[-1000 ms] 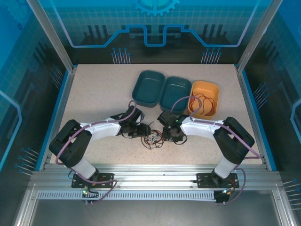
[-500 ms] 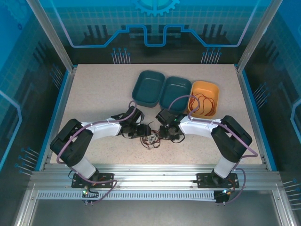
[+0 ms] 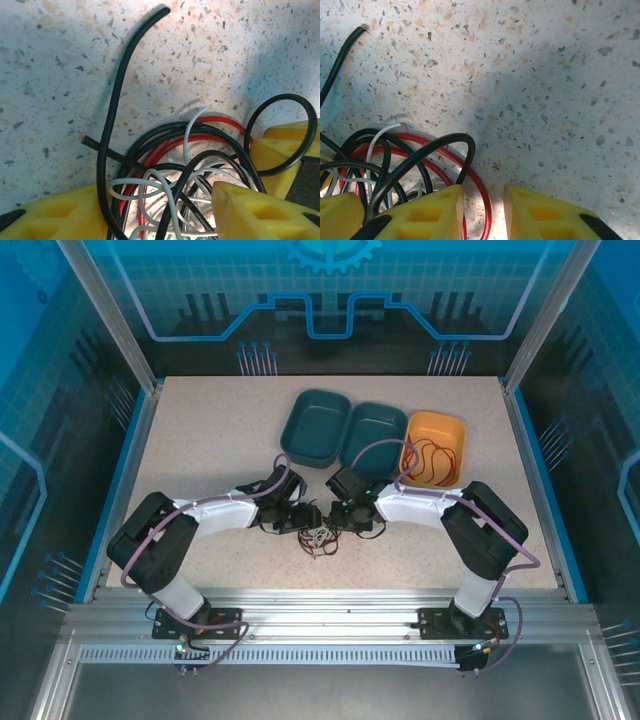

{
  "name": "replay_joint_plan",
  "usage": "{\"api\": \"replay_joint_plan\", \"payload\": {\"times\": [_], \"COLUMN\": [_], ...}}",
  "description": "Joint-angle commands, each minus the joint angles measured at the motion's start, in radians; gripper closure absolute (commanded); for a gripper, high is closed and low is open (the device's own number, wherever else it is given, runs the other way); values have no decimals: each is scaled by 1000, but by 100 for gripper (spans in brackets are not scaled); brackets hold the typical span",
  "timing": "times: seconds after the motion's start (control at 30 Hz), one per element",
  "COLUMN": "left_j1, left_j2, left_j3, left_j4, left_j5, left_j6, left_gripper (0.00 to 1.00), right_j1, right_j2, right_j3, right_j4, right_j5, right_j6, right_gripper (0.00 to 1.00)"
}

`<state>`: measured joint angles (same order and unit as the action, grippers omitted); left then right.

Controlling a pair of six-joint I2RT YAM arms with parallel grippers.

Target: Untangle the cables

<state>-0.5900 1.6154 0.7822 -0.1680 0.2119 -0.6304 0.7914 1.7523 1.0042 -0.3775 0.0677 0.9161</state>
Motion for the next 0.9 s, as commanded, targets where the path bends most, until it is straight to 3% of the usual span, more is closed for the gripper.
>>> {"api": "replay_joint_plan", "payload": {"times": [0.0, 0.57, 0.87], "left_j1": [5, 14, 14], "left_j2": [6, 8, 5], "left_j3": [-1, 2, -4], "left_j4": [2, -20, -10], "left_j5": [14, -18, -17], "left_j6": [-17, -41, -50], "left_gripper": [48, 81, 83], "right_j1": [27, 42, 43], "right_j2": [19, -31, -108], "right_j3": [39, -6, -39], "right_j4": [-59, -87, -81], "right_j5": [20, 46, 71], "right_j6": [-6, 18, 28], "right_gripper": [72, 77, 77]}}
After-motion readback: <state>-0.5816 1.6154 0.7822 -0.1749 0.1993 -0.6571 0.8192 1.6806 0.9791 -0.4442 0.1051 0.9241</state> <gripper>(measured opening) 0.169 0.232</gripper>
